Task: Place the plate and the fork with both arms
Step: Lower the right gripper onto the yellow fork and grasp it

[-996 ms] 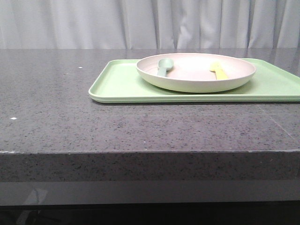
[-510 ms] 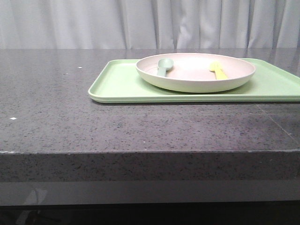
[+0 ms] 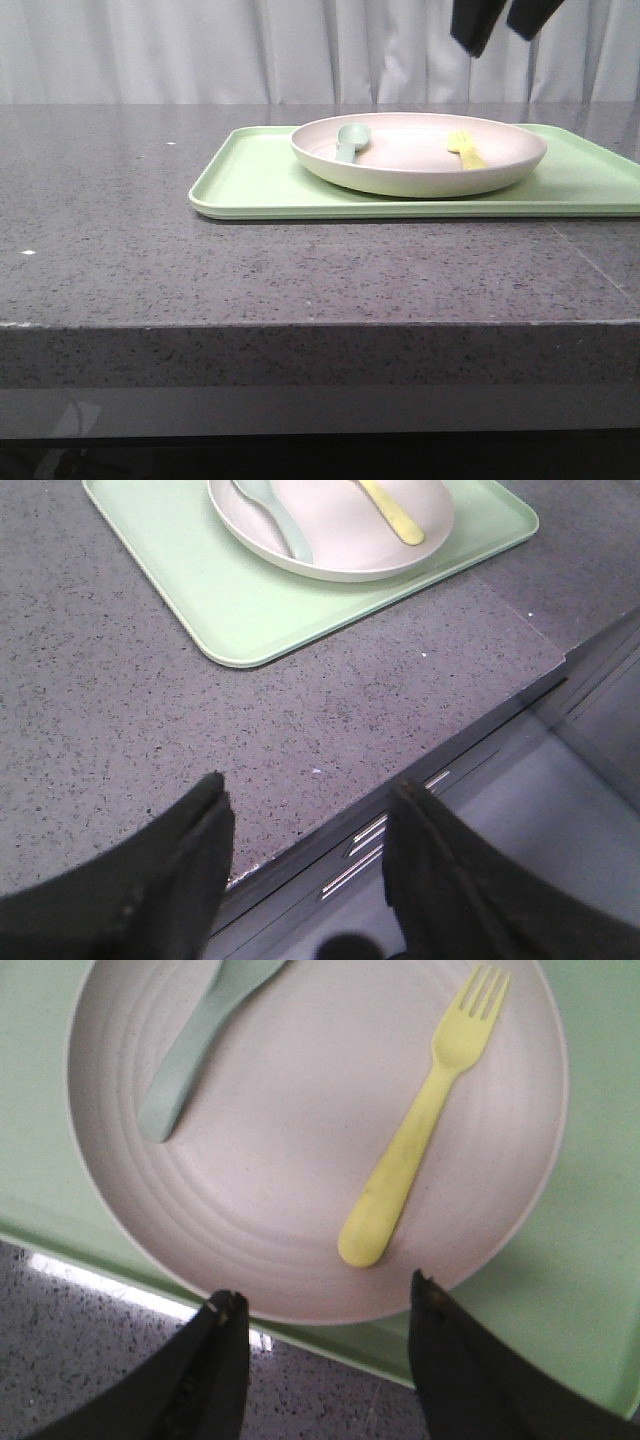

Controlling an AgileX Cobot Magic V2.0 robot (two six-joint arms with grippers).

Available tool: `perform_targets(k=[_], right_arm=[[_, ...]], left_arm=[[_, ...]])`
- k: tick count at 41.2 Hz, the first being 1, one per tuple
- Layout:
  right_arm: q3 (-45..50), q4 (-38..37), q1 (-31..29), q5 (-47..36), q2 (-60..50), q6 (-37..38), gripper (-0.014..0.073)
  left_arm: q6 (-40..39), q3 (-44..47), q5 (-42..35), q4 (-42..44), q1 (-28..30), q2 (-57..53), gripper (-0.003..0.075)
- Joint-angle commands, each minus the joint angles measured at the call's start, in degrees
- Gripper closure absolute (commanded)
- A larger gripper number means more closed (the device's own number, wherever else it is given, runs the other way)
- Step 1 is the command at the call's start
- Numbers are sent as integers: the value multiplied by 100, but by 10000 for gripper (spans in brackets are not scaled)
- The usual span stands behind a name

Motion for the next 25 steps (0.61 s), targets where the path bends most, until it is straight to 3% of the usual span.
perform_targets(k=[1, 15, 25], right_arm=[[-422, -169, -49, -134, 25, 57, 199], [-1366, -120, -526, 436, 886, 274, 199], [-1833, 606, -917, 481, 1431, 344, 199]], left_arm=[[-1, -135, -397, -137, -39, -3, 367], [-1, -135, -397, -137, -39, -3, 367], [-1, -135, -397, -137, -39, -3, 367]])
